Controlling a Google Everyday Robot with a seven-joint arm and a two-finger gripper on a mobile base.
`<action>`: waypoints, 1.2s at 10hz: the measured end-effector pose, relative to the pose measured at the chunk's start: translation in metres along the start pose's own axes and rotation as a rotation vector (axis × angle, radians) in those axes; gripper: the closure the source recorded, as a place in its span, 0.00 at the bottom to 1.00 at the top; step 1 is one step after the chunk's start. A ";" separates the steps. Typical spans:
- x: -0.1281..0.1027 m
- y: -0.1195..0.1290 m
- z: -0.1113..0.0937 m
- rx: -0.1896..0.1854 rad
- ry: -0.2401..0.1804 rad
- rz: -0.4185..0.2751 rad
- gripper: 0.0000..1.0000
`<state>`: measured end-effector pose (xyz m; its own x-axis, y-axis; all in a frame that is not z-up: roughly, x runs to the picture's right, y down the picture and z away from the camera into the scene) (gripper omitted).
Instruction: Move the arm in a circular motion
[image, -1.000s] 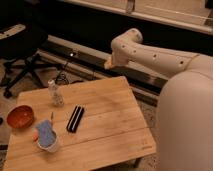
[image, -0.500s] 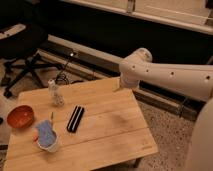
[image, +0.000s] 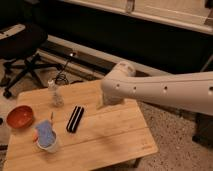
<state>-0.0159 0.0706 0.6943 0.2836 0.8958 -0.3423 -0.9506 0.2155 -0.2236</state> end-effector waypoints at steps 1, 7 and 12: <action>-0.015 0.051 -0.007 -0.065 -0.034 -0.085 0.20; -0.154 0.217 -0.032 -0.239 -0.279 -0.457 0.20; -0.279 0.061 -0.020 -0.074 -0.404 -0.220 0.20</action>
<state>-0.1504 -0.1738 0.7581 0.3913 0.9148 0.1003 -0.8577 0.4021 -0.3204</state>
